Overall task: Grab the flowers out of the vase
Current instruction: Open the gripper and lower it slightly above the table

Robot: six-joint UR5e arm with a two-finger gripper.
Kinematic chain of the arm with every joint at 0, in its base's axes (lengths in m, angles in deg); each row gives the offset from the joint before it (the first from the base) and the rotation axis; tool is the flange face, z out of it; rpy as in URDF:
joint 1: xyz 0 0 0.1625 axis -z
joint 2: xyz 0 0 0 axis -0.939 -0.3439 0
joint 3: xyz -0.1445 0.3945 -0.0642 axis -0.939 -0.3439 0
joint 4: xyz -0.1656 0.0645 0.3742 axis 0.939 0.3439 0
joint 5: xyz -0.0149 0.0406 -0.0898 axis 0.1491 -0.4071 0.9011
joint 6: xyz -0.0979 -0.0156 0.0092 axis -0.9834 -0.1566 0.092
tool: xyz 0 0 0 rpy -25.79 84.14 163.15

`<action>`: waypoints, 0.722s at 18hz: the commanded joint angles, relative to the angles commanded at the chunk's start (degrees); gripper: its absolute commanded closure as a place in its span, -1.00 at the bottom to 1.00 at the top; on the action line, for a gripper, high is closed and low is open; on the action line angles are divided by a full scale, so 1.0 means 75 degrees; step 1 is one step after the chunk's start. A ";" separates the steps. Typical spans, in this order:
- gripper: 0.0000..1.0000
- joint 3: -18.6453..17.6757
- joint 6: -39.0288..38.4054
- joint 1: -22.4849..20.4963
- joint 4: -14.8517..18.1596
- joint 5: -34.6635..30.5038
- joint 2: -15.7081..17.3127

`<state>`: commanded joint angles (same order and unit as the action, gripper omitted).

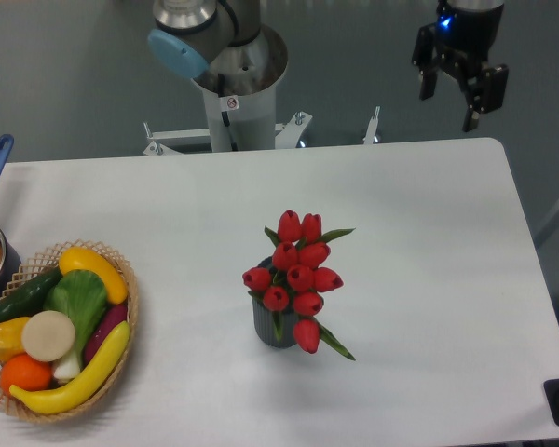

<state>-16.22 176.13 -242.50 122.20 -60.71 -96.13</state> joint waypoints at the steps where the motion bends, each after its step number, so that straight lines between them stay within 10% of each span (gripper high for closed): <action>1: -1.00 -0.0035 -0.0190 -0.0023 -0.0012 0.0024 -0.0012; 13: -1.00 -0.0679 -0.1314 0.0094 -0.0094 0.1266 -0.0047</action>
<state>-21.31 166.27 -241.80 121.49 -51.21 -96.48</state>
